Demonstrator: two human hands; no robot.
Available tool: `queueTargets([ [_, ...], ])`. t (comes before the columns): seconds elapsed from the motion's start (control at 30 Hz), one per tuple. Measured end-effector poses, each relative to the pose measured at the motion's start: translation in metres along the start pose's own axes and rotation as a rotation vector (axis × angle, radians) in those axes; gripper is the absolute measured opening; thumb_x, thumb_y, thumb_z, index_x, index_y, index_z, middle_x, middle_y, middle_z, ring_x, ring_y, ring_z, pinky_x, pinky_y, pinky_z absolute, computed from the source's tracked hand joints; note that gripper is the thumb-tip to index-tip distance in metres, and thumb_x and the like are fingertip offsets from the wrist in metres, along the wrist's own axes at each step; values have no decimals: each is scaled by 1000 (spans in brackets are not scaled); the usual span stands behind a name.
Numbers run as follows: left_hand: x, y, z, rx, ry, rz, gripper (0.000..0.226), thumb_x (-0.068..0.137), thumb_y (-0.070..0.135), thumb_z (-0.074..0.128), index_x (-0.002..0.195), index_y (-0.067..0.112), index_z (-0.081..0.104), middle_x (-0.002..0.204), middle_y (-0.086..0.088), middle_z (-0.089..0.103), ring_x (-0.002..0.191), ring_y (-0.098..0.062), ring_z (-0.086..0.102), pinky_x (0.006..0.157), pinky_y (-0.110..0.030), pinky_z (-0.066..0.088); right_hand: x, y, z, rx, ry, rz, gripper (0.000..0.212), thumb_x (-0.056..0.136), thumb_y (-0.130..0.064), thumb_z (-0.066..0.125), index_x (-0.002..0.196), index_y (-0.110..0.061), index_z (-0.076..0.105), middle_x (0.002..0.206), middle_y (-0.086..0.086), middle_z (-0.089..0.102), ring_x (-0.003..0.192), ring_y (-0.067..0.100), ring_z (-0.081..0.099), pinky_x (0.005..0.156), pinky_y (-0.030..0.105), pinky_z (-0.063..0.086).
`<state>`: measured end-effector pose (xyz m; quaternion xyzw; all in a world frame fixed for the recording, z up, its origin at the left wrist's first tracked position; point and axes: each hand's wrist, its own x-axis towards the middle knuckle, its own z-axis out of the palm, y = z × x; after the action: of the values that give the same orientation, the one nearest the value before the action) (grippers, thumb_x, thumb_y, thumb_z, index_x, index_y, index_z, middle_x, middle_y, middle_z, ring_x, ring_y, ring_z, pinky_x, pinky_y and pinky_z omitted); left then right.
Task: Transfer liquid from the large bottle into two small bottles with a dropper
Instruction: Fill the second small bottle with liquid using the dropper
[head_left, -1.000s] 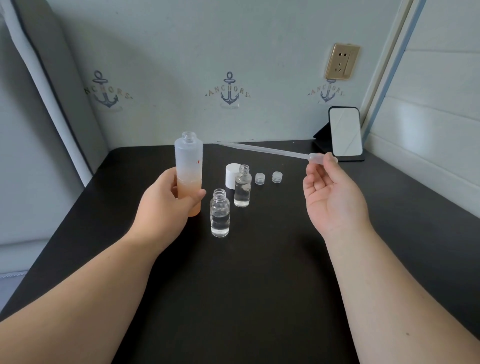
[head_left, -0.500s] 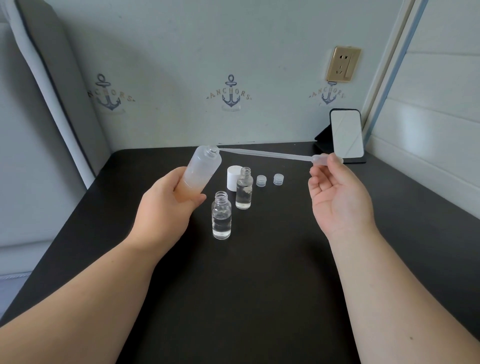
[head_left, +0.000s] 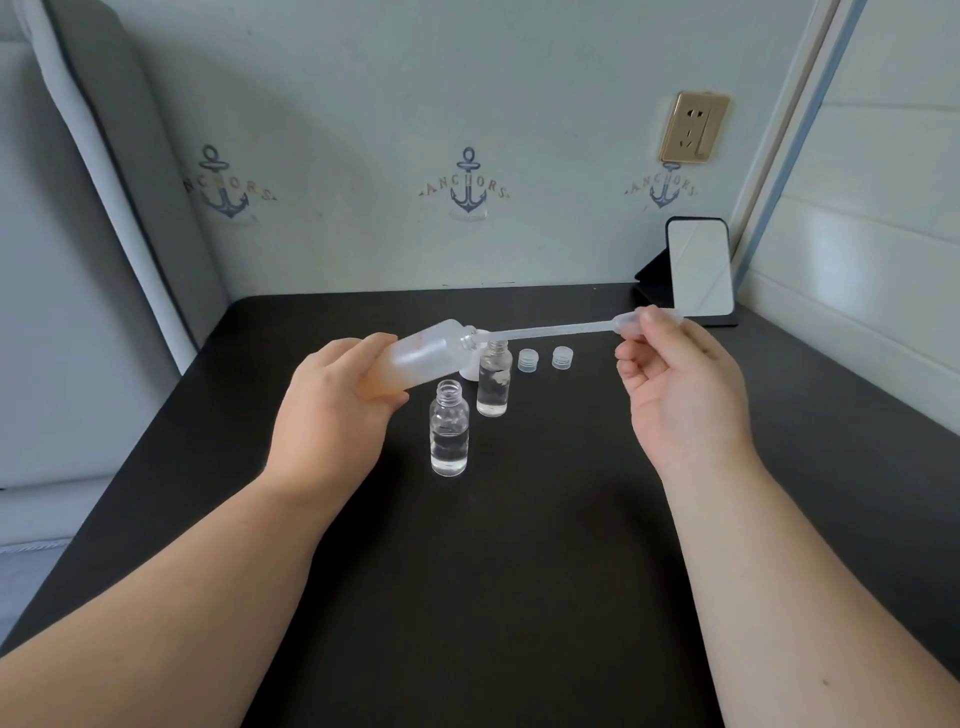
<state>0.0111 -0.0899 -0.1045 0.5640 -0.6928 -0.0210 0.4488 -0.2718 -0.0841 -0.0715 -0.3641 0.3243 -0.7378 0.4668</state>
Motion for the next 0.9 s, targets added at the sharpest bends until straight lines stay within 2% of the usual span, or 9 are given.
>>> queueTargets([
  [0.33, 2, 0, 7, 50, -3, 53, 46, 82, 11, 79, 126, 21, 67, 113, 6, 64, 106, -24, 55, 88, -33, 42, -15, 19, 22, -112, -86, 43, 21, 93, -10, 70, 75, -17, 79, 89, 7, 78, 69, 12, 69, 66, 20, 53],
  [0.5, 2, 2, 9, 50, -1, 74, 43, 83, 12, 79, 122, 24, 68, 108, 10, 63, 103, -24, 55, 88, -37, 46, -20, 25, 33, -152, -81, 57, 20, 93, -7, 70, 76, -15, 79, 89, 8, 78, 72, 15, 70, 67, 21, 54],
  [0.6, 2, 2, 10, 47, 4, 87, 42, 83, 13, 79, 121, 26, 67, 107, 15, 60, 103, -23, 55, 87, -37, 46, -22, 30, 36, -172, -95, 68, 12, 92, -6, 71, 83, -9, 78, 91, 12, 78, 73, 15, 71, 67, 21, 54],
  [0.9, 2, 1, 11, 45, -15, 88, 42, 83, 16, 80, 123, 25, 68, 110, 9, 63, 105, -26, 55, 91, -42, 47, -22, 35, 38, -161, -127, 124, 11, 94, -9, 69, 85, -8, 76, 93, 12, 77, 77, 18, 73, 69, 22, 55],
])
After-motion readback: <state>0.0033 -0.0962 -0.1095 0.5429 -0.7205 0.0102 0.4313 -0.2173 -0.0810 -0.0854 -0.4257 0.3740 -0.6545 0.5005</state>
